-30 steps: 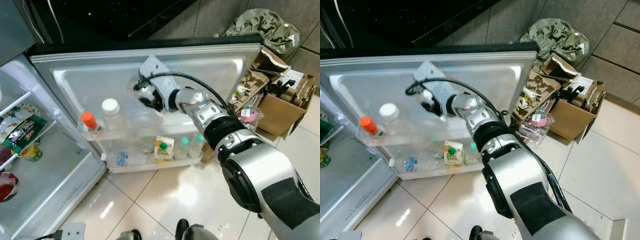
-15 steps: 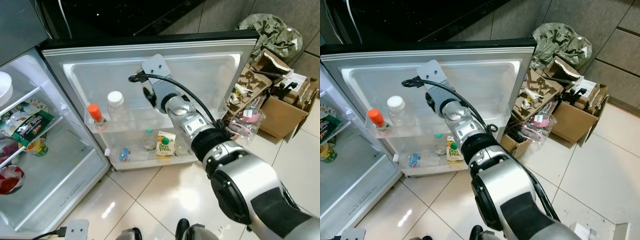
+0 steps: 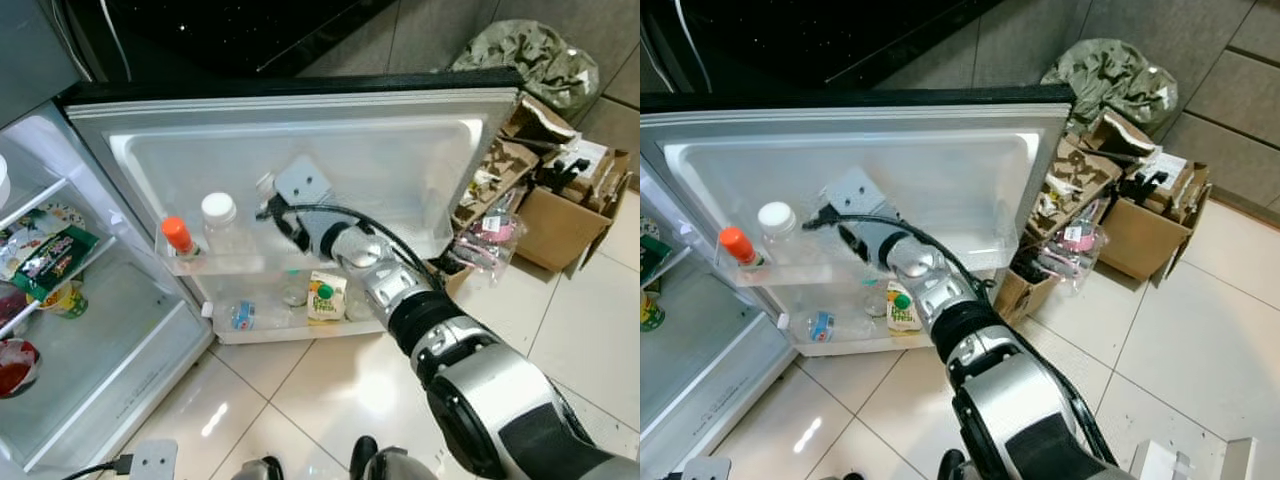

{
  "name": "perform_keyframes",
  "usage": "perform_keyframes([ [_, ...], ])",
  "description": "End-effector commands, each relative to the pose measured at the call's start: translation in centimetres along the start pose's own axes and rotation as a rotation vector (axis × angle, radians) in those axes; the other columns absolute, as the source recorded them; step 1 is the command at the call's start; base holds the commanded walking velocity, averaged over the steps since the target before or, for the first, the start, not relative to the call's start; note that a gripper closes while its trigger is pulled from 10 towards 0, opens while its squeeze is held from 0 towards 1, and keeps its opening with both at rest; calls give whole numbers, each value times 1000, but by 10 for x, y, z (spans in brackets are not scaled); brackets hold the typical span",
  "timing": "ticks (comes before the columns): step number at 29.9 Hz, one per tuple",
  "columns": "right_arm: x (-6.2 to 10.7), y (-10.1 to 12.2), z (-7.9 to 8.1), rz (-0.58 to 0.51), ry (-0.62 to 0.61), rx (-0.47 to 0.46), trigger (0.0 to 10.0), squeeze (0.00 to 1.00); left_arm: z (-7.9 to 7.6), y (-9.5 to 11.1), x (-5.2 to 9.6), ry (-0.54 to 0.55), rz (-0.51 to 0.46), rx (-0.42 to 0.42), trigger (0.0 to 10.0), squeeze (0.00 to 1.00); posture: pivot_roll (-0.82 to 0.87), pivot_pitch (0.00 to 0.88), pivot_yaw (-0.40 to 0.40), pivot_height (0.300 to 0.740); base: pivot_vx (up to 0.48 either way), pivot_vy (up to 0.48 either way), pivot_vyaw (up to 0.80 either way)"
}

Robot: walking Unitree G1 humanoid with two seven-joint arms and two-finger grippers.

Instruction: Restocking fridge

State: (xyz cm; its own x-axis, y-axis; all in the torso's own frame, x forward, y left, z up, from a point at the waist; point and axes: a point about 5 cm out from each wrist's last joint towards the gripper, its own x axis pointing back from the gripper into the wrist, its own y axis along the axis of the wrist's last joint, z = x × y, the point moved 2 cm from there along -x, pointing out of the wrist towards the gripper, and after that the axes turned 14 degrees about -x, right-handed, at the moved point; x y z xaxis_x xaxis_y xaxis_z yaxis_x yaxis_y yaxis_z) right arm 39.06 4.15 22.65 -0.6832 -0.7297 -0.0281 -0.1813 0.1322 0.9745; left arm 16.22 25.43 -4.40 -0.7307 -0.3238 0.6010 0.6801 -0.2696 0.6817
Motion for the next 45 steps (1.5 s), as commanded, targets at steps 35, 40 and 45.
perform_keyframes([
  [35,84,-19,43,-228,-318,-255,10000,0,4,-15,2,-26,44,-47,10000,0,-19,297,8,710,0,0,0],
  [40,107,-41,53,-170,-294,-209,10000,0,5,-14,1,-26,42,-49,10000,0,-18,296,12,710,0,0,0],
  [45,117,-47,45,-144,-330,-200,10000,0,6,-14,0,-25,41,-50,10000,0,-19,289,13,710,0,0,0],
])
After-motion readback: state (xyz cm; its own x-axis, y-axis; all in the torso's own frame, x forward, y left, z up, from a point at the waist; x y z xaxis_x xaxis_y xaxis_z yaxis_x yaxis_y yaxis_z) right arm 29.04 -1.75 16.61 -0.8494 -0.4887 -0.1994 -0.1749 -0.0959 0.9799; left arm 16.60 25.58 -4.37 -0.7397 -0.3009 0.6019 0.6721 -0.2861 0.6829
